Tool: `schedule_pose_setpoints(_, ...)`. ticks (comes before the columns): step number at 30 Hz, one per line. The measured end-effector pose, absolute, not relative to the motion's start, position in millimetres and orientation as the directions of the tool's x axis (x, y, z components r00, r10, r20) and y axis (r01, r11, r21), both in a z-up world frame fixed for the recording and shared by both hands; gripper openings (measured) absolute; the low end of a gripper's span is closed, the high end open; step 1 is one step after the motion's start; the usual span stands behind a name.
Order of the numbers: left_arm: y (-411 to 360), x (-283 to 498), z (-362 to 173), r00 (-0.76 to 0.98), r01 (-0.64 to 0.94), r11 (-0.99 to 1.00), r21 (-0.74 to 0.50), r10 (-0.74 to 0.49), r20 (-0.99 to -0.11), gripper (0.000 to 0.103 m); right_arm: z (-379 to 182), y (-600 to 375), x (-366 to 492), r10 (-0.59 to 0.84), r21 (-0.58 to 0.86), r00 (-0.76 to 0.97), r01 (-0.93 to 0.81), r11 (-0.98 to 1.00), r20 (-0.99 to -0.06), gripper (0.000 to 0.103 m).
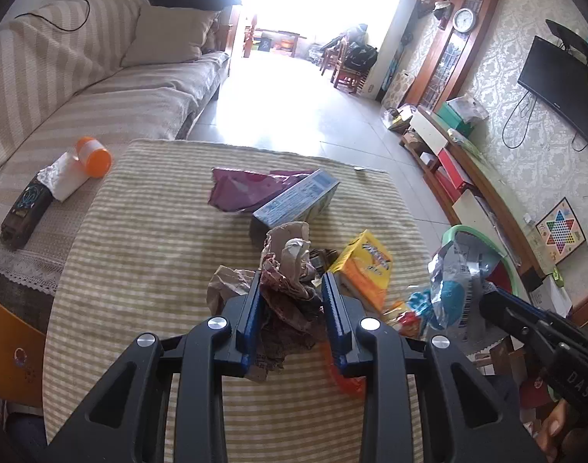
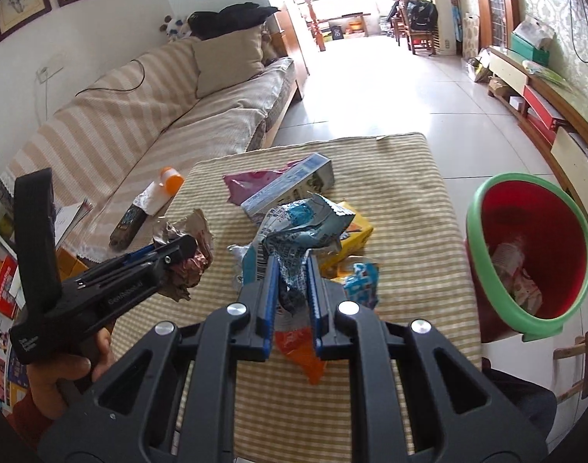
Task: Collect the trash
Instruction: 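Carry the paper and foil bag over the red bin and open both tools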
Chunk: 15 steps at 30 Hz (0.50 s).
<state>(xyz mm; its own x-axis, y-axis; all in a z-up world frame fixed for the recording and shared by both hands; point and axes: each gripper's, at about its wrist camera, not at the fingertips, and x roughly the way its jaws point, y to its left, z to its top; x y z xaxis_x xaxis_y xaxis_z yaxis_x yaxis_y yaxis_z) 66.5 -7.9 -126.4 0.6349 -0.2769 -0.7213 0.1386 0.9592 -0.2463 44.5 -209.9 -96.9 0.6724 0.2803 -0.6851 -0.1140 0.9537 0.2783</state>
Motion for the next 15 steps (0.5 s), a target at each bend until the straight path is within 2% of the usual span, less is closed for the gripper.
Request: schedule_pose_setpoints(15,-51,70,-107,0.644,0.227,0.945,-0.237,-0.328,-0.691,0.027,-91,-261,38,0.21,0.286,0.723,-0.017,0.958,-0.658,0.015)
